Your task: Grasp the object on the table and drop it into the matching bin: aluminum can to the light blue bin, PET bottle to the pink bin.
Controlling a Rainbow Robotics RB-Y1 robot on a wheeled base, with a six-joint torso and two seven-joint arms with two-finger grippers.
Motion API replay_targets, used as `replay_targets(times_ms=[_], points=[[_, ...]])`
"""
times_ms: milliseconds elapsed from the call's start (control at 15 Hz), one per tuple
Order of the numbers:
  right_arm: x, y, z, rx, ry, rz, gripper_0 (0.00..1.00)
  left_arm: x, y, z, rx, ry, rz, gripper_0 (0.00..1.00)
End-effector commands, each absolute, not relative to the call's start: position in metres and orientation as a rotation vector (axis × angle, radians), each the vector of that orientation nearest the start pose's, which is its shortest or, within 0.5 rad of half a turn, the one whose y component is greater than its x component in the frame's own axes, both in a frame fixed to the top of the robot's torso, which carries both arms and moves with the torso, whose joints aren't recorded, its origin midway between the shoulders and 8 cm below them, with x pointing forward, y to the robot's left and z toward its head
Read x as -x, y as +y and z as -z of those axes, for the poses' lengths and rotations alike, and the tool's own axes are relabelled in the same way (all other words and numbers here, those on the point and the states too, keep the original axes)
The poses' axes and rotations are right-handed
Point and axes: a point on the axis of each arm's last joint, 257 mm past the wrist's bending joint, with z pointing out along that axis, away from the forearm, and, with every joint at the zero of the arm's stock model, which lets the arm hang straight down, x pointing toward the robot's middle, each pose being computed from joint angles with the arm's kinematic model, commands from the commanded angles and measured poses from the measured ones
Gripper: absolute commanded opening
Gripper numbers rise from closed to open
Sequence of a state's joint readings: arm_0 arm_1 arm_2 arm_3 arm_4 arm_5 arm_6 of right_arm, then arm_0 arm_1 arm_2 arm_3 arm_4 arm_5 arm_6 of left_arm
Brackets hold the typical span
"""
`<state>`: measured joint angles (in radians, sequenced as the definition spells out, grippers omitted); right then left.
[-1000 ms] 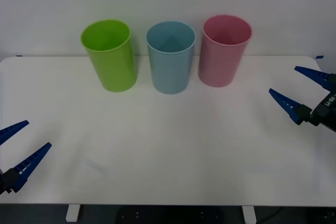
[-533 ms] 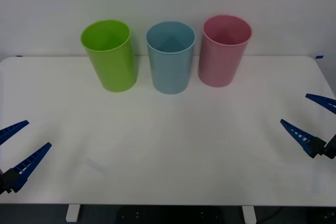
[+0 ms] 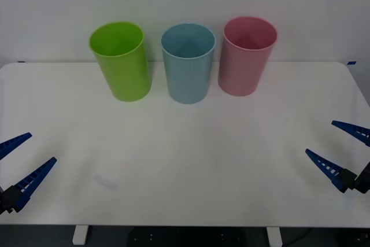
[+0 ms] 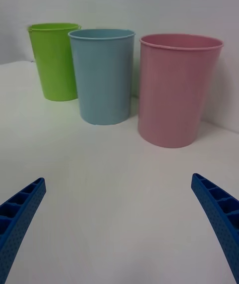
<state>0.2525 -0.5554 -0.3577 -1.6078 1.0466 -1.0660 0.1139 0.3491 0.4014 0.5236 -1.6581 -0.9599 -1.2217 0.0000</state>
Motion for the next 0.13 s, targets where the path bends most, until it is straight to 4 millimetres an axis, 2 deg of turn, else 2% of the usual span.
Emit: replay_targets(times_ms=[67, 133], points=[[-0.3899, -0.3179, 0.1949, 0.683, 1.518, -0.419, 1.0, -0.3423, 0.3297, 0.1689, -0.465, 1.441, 0.567, 1.0], [-0.3899, -0.3179, 0.1949, 0.683, 1.518, -0.419, 1.0, -0.3423, 0.3297, 0.1689, -0.465, 1.441, 0.567, 1.0]])
